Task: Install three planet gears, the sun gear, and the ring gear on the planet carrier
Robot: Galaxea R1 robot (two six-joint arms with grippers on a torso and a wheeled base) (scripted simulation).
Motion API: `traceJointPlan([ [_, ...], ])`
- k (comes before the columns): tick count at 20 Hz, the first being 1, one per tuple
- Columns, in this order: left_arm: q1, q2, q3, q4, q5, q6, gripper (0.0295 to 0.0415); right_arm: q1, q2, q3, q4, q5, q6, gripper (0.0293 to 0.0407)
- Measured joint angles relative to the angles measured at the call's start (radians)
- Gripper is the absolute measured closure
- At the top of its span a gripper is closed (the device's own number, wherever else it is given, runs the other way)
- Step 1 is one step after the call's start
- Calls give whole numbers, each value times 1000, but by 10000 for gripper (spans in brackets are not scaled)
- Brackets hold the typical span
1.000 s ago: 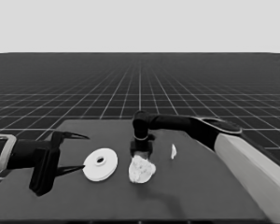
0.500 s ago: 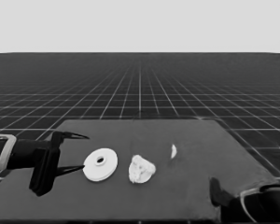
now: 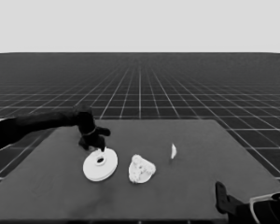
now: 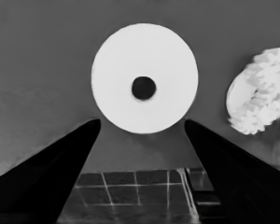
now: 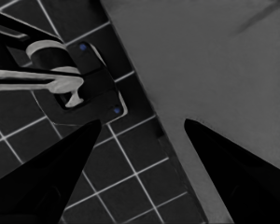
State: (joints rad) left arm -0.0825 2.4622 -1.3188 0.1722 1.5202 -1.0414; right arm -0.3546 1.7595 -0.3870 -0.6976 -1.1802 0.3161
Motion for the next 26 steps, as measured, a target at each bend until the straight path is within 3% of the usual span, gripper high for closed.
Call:
traceJointPlan([
  [4, 8, 42, -136, -74, -7, 8, 326, 0, 0, 0, 0, 0, 0, 315],
  [6, 138, 69, -204, 29, -77, 32, 326, 0, 0, 0, 0, 0, 0, 315],
  [10, 197, 93, -263, 69, -116, 56, 326, 0, 0, 0, 0, 0, 0, 315],
  [14, 203, 96, -270, 74, -121, 59, 326, 0, 0, 0, 0, 0, 0, 315],
  [15, 203, 96, -271, 74, -121, 59, 361, 0, 0, 0, 0, 0, 0, 315],
  [24, 203, 96, -271, 74, -121, 59, 362, 0, 0, 0, 0, 0, 0, 315],
  [26, 85, 56, -174, -22, -42, 18, 362, 0, 0, 0, 0, 0, 0, 315],
])
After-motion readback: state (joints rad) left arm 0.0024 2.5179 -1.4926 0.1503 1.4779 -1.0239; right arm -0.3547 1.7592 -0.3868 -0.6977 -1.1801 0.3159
